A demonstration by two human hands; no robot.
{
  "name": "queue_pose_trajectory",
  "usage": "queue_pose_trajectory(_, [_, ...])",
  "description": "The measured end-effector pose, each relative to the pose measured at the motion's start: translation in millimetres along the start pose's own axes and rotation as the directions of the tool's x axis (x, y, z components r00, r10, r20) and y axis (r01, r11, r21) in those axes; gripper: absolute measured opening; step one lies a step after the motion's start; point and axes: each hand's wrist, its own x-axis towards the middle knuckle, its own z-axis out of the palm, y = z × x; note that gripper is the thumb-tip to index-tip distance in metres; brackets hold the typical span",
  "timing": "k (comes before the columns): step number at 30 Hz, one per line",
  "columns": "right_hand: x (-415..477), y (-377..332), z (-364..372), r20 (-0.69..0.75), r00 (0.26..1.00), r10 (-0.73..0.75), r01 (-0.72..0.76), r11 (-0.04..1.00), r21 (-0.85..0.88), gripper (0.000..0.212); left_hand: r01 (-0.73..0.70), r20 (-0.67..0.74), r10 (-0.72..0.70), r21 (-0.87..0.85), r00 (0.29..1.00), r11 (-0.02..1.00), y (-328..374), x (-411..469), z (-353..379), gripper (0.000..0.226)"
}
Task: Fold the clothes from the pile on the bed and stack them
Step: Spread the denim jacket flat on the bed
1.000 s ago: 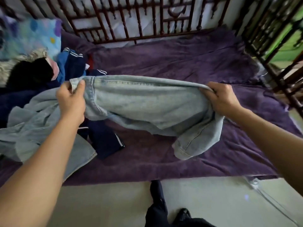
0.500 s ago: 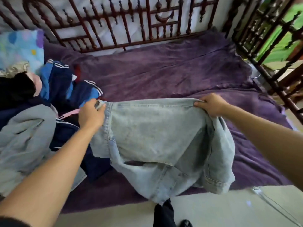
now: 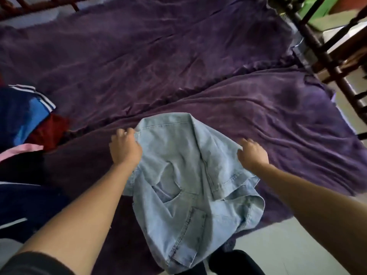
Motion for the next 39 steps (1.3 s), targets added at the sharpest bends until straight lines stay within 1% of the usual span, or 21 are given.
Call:
queue_pose_trajectory(1, [-11, 20, 11, 0.062, 0.998, 0.032, -0.028, 0.997, -0.069, 0.045, -0.076, 0.005, 0.076, 0.058, 0.997, 0.995, 16, -1, 10, 0.034])
queue_pose_trajectory(2, [-21, 36, 24, 0.122, 0.992, 0.024, -0.004, 0.987, -0.161, 0.053, -0.152, 0.026, 0.150, 0.118, 0.988, 0.981, 33, -4, 21, 0.034])
queue_pose_trajectory(4, [-36, 57, 50, 0.217, 0.972, -0.085, 0.150, 0.941, -0.303, 0.070, -0.272, 0.090, 0.259, 0.203, 0.962, 0.940, 64, -11, 47, 0.033])
queue_pose_trajectory(7, [-42, 58, 86, 0.321, 0.906, -0.274, 0.362, 0.896, -0.257, 0.088, -0.390, 0.184, 0.353, 0.241, 0.917, 0.889, 97, -18, 88, 0.047])
queue_pose_trajectory(8, [-40, 53, 94, 0.323, 0.887, -0.331, 0.410, 0.886, -0.218, 0.086, -0.421, 0.221, 0.375, 0.228, 0.900, 0.878, 105, -18, 100, 0.054])
queue_pose_trajectory(9, [-36, 46, 101, 0.310, 0.872, -0.380, 0.449, 0.873, -0.193, 0.078, -0.445, 0.261, 0.388, 0.215, 0.884, 0.869, 111, -18, 109, 0.061])
queue_pose_trajectory(12, [-18, 39, 102, 0.263, 0.821, -0.507, 0.560, 0.806, -0.192, 0.040, -0.474, 0.369, 0.378, 0.217, 0.849, 0.853, 124, -10, 126, 0.074])
queue_pose_trajectory(13, [-8, 42, 94, 0.235, 0.839, -0.492, 0.529, 0.838, -0.134, 0.034, -0.458, 0.381, 0.358, 0.212, 0.852, 0.863, 128, -6, 128, 0.076])
queue_pose_trajectory(14, [5, 49, 81, 0.154, 0.887, -0.435, 0.445, 0.895, -0.038, 0.031, -0.431, 0.378, 0.336, 0.202, 0.863, 0.879, 131, 0, 128, 0.076])
queue_pose_trajectory(16, [47, 73, 41, -0.043, 0.981, -0.188, 0.192, 0.970, 0.148, 0.026, -0.380, 0.357, 0.301, 0.176, 0.884, 0.908, 141, 11, 125, 0.076])
queue_pose_trajectory(17, [75, 90, 16, -0.112, 0.992, -0.065, 0.087, 0.976, 0.200, 0.026, -0.364, 0.347, 0.292, 0.164, 0.891, 0.917, 149, 17, 123, 0.076])
queue_pose_trajectory(19, [133, 123, -34, -0.184, 0.980, 0.072, -0.026, 0.971, 0.237, 0.029, -0.345, 0.329, 0.283, 0.147, 0.901, 0.927, 171, 29, 121, 0.079])
queue_pose_trajectory(21, [184, 146, -71, -0.181, 0.979, 0.090, -0.051, 0.977, 0.207, 0.029, -0.328, 0.313, 0.276, 0.127, 0.909, 0.936, 197, 45, 125, 0.082])
queue_pose_trajectory(24, [236, 160, -82, -0.212, 0.973, 0.091, -0.054, 0.983, 0.174, 0.030, -0.319, 0.304, 0.269, 0.127, 0.914, 0.939, 228, 68, 142, 0.082])
queue_pose_trajectory(28, [245, 156, -58, -0.218, 0.929, 0.301, -0.206, 0.906, 0.371, 0.027, -0.285, 0.324, 0.223, 0.159, 0.919, 0.945, 233, 80, 155, 0.079])
queue_pose_trajectory(31, [194, 148, -22, -0.207, 0.896, 0.392, -0.197, 0.770, 0.606, 0.026, -0.257, 0.281, 0.194, 0.205, 0.940, 0.945, 215, 70, 148, 0.075])
queue_pose_trajectory(33, [145, 136, 5, -0.121, 0.915, 0.384, -0.199, 0.691, 0.695, 0.037, -0.236, 0.253, 0.162, 0.297, 0.954, 0.925, 196, 57, 140, 0.072])
queue_pose_trajectory(34, [124, 130, 16, -0.058, 0.933, 0.356, -0.223, 0.695, 0.684, 0.042, -0.222, 0.256, 0.134, 0.355, 0.957, 0.908, 184, 50, 137, 0.071])
queue_pose_trajectory(36, [108, 124, 28, 0.048, 0.961, 0.272, -0.247, 0.767, 0.592, 0.035, -0.179, 0.262, 0.054, 0.481, 0.963, 0.858, 156, 41, 127, 0.068])
queue_pose_trajectory(37, [114, 124, 27, 0.042, 0.970, 0.241, -0.226, 0.816, 0.533, 0.031, -0.156, 0.247, 0.021, 0.540, 0.969, 0.827, 140, 39, 120, 0.062])
queue_pose_trajectory(39, [143, 126, 11, -0.058, 0.974, 0.220, -0.174, 0.885, 0.432, 0.028, -0.085, 0.175, -0.027, 0.602, 0.984, 0.794, 111, 39, 103, 0.044])
